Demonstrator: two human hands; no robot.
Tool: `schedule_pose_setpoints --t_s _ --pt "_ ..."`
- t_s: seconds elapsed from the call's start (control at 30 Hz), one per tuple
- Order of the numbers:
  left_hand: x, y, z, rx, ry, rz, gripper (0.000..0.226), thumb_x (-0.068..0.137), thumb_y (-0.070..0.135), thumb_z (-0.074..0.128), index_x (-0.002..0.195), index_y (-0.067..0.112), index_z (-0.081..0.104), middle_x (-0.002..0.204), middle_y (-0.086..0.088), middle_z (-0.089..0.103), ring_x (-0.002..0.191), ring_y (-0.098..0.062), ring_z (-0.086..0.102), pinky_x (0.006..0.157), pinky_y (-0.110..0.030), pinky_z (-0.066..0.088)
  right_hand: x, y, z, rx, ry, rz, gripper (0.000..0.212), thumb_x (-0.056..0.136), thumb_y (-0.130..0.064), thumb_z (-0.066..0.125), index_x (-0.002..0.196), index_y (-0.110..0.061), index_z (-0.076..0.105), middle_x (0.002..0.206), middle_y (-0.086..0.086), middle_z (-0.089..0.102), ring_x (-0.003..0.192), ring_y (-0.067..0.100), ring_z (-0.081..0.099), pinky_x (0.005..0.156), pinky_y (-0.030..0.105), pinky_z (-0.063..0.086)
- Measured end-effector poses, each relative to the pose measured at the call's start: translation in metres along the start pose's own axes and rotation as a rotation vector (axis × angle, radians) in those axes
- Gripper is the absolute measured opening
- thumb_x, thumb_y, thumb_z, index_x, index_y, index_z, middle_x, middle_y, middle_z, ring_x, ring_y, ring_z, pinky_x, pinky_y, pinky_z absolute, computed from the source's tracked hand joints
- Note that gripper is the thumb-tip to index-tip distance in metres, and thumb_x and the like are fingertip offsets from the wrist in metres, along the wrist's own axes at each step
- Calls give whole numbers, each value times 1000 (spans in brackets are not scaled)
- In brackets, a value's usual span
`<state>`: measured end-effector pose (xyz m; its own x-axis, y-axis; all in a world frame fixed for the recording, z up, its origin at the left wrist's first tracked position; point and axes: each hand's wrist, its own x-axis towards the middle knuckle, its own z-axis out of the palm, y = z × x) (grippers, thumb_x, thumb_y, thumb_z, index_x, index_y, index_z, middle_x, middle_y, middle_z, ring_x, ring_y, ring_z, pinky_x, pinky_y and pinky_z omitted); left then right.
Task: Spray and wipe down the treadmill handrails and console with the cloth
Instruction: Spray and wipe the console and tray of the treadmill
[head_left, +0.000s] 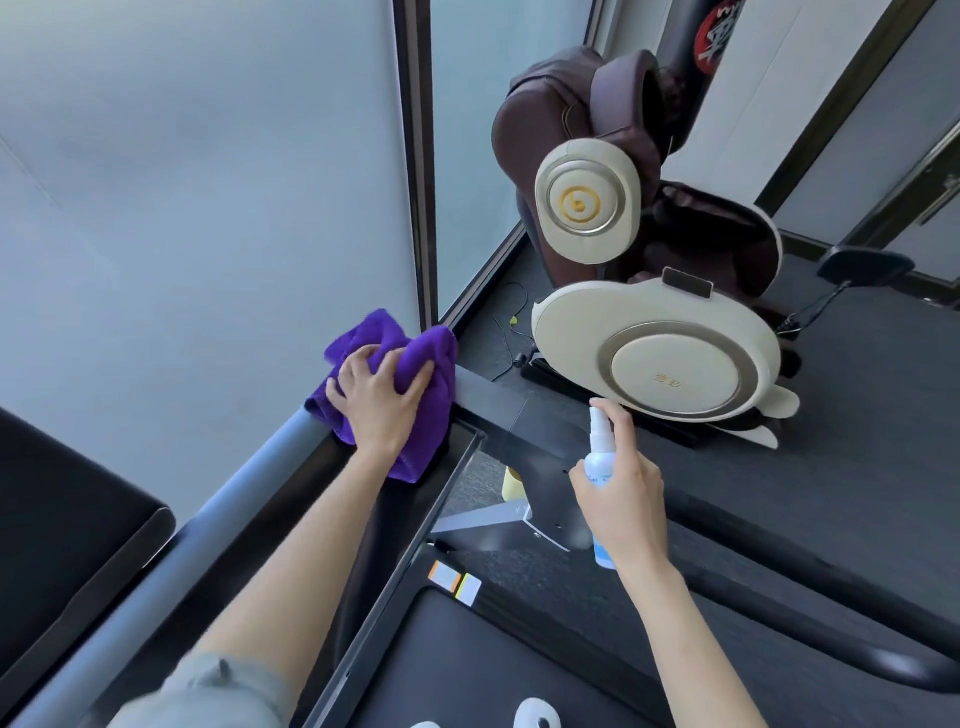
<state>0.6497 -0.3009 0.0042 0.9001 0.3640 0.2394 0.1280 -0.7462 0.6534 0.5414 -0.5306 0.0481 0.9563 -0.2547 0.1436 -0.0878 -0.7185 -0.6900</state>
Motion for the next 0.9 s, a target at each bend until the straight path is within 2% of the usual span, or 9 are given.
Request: schedule_pose_setpoints --t_s 0.07,0.1,0.33,0.4,0.5,0.6,0.73,0.8,0.9 --pt "7 0 19 148 -76 26 41 87 61 55 120 37 61 142 -2 39 140 -27 25 115 -50 2 0 4 -1 4 -16 5 63 80 0 58 134 -29 45 91 7 69 77 37 58 67 44 50" --pt "10 1 25 163 -83 38 42 86 63 54 119 38 61 141 -1 40 140 -26 25 116 -51 1 0 6 -2 2 -19 8 63 80 0 58 135 -29 45 92 7 69 78 37 58 67 45 50" --pt "-22 66 75 144 -251 256 38 83 61 55 101 31 68 113 1 59 113 -25 50 115 -47 13 12 8 -4 4 -29 43 63 80 -1 58 135 -27 44 94 7 68 78 39 55 68 45 49" --pt "-34 71 77 93 -218 292 36 82 57 58 98 27 70 106 -2 61 105 -26 51 111 -47 21 14 6 -2 14 -37 45 63 80 -2 58 136 -28 43 93 11 67 77 40 54 68 45 48" --pt "-23 46 60 88 -114 359 42 81 57 53 90 20 70 97 -6 61 97 -29 52 97 -44 34 15 5 -1 37 -44 17 63 81 -1 58 136 -29 44 101 7 68 80 39 56 69 43 48" --pt "10 6 36 157 -23 261 49 80 62 48 95 20 69 106 -10 60 101 -32 51 97 -45 33 15 11 -2 55 -40 6 63 80 0 58 135 -29 44 108 3 69 81 36 57 69 42 47" --pt "33 -9 29 163 13 -2 48 81 61 56 101 19 67 122 -7 56 117 -33 45 112 -50 22 13 22 -9 48 -8 39 64 80 -2 59 135 -31 44 94 6 69 77 37 57 68 45 50" --pt "14 13 43 108 -2 23 42 82 52 63 97 14 68 121 -9 56 120 -33 45 114 -52 18 12 27 -13 47 17 54 65 79 -1 59 135 -32 44 91 7 67 75 36 56 66 45 50" --pt "-41 57 67 59 -58 178 39 79 51 61 87 13 68 111 -8 60 112 -33 50 106 -57 26 13 30 -17 45 46 59 66 78 -1 60 134 -32 44 87 7 66 74 37 56 65 44 49"
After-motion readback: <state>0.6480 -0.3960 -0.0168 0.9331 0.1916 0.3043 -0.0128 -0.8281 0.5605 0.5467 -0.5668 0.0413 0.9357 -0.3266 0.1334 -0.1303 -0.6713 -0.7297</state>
